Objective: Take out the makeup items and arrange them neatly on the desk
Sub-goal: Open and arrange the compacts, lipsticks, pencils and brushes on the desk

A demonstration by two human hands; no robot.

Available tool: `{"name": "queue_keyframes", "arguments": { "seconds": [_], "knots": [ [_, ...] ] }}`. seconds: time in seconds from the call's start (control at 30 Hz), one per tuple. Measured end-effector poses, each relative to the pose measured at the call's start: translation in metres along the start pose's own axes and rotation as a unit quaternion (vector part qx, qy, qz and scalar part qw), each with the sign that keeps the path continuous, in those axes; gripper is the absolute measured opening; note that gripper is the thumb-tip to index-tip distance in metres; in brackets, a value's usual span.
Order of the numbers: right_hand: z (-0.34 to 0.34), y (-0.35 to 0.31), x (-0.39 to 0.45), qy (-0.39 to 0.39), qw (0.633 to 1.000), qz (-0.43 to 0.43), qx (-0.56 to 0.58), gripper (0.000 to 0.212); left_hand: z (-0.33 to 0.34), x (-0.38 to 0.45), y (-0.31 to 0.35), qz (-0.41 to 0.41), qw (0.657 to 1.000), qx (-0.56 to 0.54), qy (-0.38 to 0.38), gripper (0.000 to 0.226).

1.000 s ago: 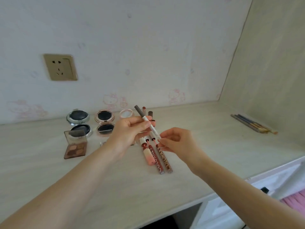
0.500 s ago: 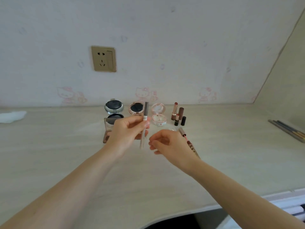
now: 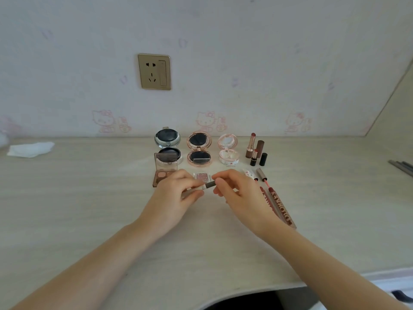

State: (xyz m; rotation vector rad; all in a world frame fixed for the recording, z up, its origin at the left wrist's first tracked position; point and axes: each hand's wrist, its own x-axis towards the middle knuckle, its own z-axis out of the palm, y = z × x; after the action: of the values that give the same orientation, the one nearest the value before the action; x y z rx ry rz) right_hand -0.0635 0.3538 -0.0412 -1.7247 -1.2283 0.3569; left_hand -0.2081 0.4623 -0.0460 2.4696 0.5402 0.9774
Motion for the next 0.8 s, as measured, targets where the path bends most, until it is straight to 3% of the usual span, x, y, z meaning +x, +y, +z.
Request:
{"name": "queue_keyframes", "arguments": {
  "seconds": [0.23,0.5,0.8],
  "knots": [
    [0.004,0.017,-0.005,0.036,0.998,-0.031,-0.051,0.012,0.003,-0.009,-0.005,0.028,0.998,0.050,0.020,0.020],
    [-0.001,0.020,-0.008,0.019,0.989,-0.092,-0.115,0.015,0.001,-0.011,-0.006,0.048,0.996,0.067,0.043,0.010],
    [-0.005,0.019,-0.009,0.041,0.978,-0.151,-0.141,0.014,0.002,-0.010,-0.009,0.052,0.998,0.014,0.029,0.012]
  ]
}}
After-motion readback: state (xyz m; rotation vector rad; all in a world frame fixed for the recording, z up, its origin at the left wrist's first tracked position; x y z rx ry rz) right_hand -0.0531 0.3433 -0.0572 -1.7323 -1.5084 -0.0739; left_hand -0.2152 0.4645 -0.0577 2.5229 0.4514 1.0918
